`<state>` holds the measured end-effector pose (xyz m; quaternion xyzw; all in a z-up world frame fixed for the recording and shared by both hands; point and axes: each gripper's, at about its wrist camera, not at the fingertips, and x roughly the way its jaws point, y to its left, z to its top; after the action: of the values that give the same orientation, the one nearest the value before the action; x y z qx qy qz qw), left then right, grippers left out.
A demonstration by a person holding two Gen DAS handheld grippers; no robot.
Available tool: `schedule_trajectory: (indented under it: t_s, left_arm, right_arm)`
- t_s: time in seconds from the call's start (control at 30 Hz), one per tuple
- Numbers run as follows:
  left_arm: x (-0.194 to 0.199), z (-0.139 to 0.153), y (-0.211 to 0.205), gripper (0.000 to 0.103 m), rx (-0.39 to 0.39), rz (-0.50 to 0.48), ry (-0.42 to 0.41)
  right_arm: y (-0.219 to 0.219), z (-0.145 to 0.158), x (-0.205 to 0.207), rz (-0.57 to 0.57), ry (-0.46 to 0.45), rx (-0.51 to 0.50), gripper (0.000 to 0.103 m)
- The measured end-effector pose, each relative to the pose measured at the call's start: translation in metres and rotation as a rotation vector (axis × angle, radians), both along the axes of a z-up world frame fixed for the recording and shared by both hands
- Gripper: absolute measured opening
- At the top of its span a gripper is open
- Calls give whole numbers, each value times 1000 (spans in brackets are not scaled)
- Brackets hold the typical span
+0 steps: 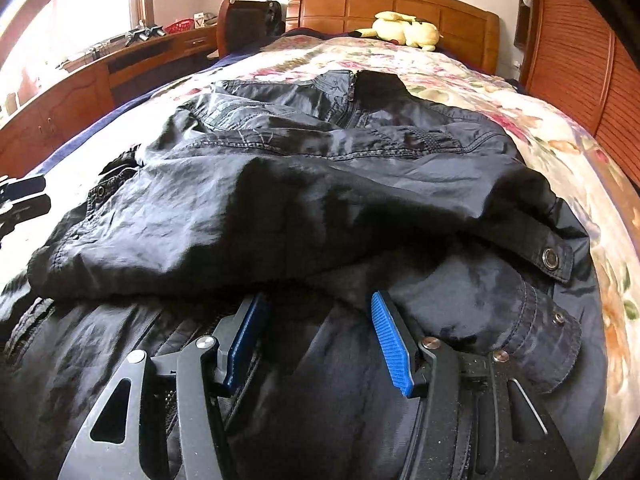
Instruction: Fold large clothes
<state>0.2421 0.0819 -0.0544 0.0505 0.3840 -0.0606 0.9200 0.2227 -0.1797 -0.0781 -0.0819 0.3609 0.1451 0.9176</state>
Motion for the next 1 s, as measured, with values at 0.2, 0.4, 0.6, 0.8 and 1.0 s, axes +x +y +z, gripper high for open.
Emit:
schedule_trajectory:
  t_s: [0.2, 0.4, 0.6, 0.8, 1.0]
  left_arm:
    - [24, -12, -8, 58, 35, 1, 60]
    - [35, -42, -10, 58, 25, 0, 152]
    - [27, -46, -6, 58, -14, 2, 121]
    - [23, -43, -11, 50, -15, -30, 119]
    - [10, -39, -31, 34, 4, -114, 121]
  right_arm:
    - [-4, 1, -1, -4, 7, 26, 57]
    - [-2, 0, 0, -2, 11, 23, 57]
    - [-1, 0, 1, -3, 12, 20, 57]
    - [0, 0, 1, -4, 11, 18, 57]
    - [0, 0, 1, -4, 11, 18, 57]
